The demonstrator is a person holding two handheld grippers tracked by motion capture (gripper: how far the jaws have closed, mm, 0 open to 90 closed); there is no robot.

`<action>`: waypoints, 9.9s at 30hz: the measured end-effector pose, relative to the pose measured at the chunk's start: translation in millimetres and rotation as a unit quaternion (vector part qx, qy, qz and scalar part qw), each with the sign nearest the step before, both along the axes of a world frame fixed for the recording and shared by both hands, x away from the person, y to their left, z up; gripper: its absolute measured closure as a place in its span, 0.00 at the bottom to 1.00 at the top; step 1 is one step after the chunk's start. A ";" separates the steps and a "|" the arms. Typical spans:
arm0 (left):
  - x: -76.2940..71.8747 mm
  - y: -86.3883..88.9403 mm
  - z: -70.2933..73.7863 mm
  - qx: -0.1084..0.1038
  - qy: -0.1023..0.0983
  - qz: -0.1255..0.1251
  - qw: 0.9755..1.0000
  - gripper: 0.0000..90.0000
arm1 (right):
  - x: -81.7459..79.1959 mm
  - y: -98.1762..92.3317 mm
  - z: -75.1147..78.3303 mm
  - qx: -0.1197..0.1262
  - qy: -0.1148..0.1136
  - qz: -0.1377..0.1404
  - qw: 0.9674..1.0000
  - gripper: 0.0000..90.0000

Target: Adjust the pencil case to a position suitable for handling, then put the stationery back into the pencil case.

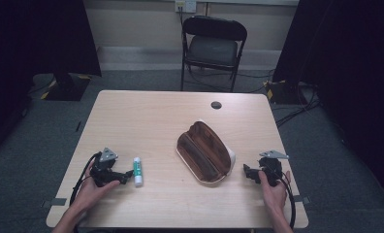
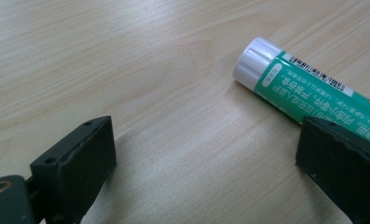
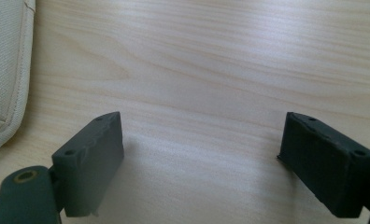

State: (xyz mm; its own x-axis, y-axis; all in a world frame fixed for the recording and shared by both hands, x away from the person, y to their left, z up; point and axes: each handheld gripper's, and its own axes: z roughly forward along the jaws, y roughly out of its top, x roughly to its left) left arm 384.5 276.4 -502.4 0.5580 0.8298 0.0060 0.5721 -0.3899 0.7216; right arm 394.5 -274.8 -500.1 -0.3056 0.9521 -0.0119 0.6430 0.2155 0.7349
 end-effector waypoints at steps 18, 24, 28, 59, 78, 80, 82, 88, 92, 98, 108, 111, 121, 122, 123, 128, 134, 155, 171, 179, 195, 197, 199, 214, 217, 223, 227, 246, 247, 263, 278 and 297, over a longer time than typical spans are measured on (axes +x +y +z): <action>-5.6 5.7 -0.2 -0.002 -0.001 0.002 1.000 0.05 | -25.5 4.3 25.1 0.086 -0.002 0.058 0.995 0.27; -6.0 9.5 0.0 -0.002 0.000 -0.004 1.000 0.06 | -49.0 25.2 55.2 0.101 -0.027 0.103 0.989 0.28; -5.8 9.6 0.1 -0.001 0.000 -0.005 1.000 0.06 | -50.0 45.3 64.1 0.110 -0.040 0.130 0.985 0.27; -5.8 9.7 0.1 -0.001 -0.001 -0.005 1.000 0.06 | -11.7 59.7 25.7 0.098 0.034 0.057 0.993 0.63; -6.2 9.3 -0.2 -0.004 0.000 -0.003 1.000 0.06 | -21.3 58.2 33.6 0.131 0.028 0.183 0.974 0.78; -6.2 9.3 -0.2 -0.004 0.000 -0.003 1.000 0.06 | -21.5 57.6 33.8 0.134 0.029 0.190 0.972 0.79; -6.2 9.4 -0.2 -0.004 0.000 -0.002 1.000 0.06 | -22.3 57.3 34.1 0.141 0.033 0.202 0.969 0.79; -6.2 9.4 -0.1 -0.004 0.000 -0.002 1.000 0.06 | -22.4 61.4 33.8 0.149 0.040 0.246 0.957 0.80; -6.2 9.3 -0.2 -0.004 0.000 -0.002 1.000 0.06 | -14.8 67.0 31.5 0.145 0.037 0.247 0.957 0.79; -6.2 9.4 -0.2 -0.004 0.000 -0.002 1.000 0.06 | -7.6 66.8 30.7 0.128 0.020 0.213 0.968 0.66; -6.5 9.0 -0.5 -0.007 0.000 -0.002 1.000 0.06 | -13.9 63.6 35.6 0.127 0.004 0.179 0.976 0.44; -6.5 9.1 -0.5 -0.007 0.000 -0.002 1.000 0.06 | -20.6 60.7 39.8 0.128 -0.003 0.180 0.975 0.38; -6.5 9.0 -0.5 -0.007 0.000 -0.002 1.000 0.06 | -36.3 40.4 49.6 0.134 -0.019 0.166 0.977 0.36; -6.5 9.1 -0.4 -0.006 -0.001 -0.002 1.000 0.06 | -37.3 37.5 49.0 0.133 -0.021 0.162 0.978 0.36; -6.4 9.1 -0.5 -0.006 -0.001 -0.002 1.000 0.06 | -38.0 35.0 48.3 0.132 -0.020 0.158 0.978 0.35; -6.2 10.3 1.0 -0.001 0.000 -0.002 1.000 0.07 | -37.2 21.3 38.3 0.103 -0.006 0.132 0.986 0.33; -7.0 13.1 4.4 -0.001 0.008 0.005 1.000 0.17 | -33.7 7.5 24.6 0.071 0.013 0.100 0.992 0.30; -14.0 -12.0 26.2 -0.051 -0.010 -0.011 0.999 0.21 | -27.4 3.6 0.2 0.001 -0.002 0.058 0.998 0.16; -7.6 -42.5 26.9 -0.055 0.017 -0.045 0.997 0.33 | -26.7 4.3 0.1 0.001 -0.002 0.057 0.998 0.16; -7.2 -42.4 23.1 -0.029 0.030 -0.055 0.998 0.43 | -28.6 5.0 0.1 0.002 -0.002 0.055 0.999 0.16; -5.8 -46.0 17.7 -0.020 0.054 -0.078 0.995 0.70 | -28.8 5.4 0.2 0.002 -0.002 0.053 0.999 0.16; -5.2 -46.9 17.3 -0.016 0.055 -0.082 0.995 0.72 | -28.8 5.4 0.2 0.002 -0.001 0.053 0.999 0.16; -5.5 -47.9 17.2 -0.014 0.054 -0.084 0.995 0.72 | -28.7 5.4 0.2 0.002 -0.002 0.053 0.999 0.16; -5.6 -48.0 17.0 -0.008 0.048 -0.083 0.995 0.73 | -27.2 6.2 0.2 0.002 -0.001 0.056 0.998 0.16; -4.3 -45.9 16.6 -0.014 0.050 -0.080 0.995 0.73 | -27.2 6.2 0.2 0.002 -0.001 0.056 0.998 0.16; -5.5 -42.4 20.7 -0.032 0.044 -0.078 0.995 0.73 | -26.6 6.7 0.1 0.001 -0.002 0.057 0.998 0.16; -8.6 -39.0 25.9 -0.046 0.032 -0.077 0.995 0.73 | -26.5 6.8 0.1 0.001 -0.002 0.057 0.998 0.16; -39.4 -43.2 65.7 -0.134 -0.038 -0.098 0.985 0.73 | -25.1 7.7 0.1 0.002 -0.002 0.059 0.998 0.16; -39.4 -43.2 65.7 -0.134 -0.038 -0.098 0.985 0.73 | -25.1 7.7 0.1 0.002 -0.002 0.059 0.998 0.16; -41.7 -103.1 91.3 -0.117 -0.049 -0.178 0.976 0.73 | -25.1 7.6 0.1 0.002 -0.002 0.059 0.998 0.16; -26.8 -161.9 92.0 -0.109 -0.045 -0.233 0.965 0.73 | -24.3 8.1 0.1 0.001 -0.002 0.059 0.998 0.16; -1.4 -191.3 68.7 -0.082 -0.012 -0.228 0.970 0.72 | -23.7 8.5 0.2 0.002 -0.002 0.060 0.998 0.16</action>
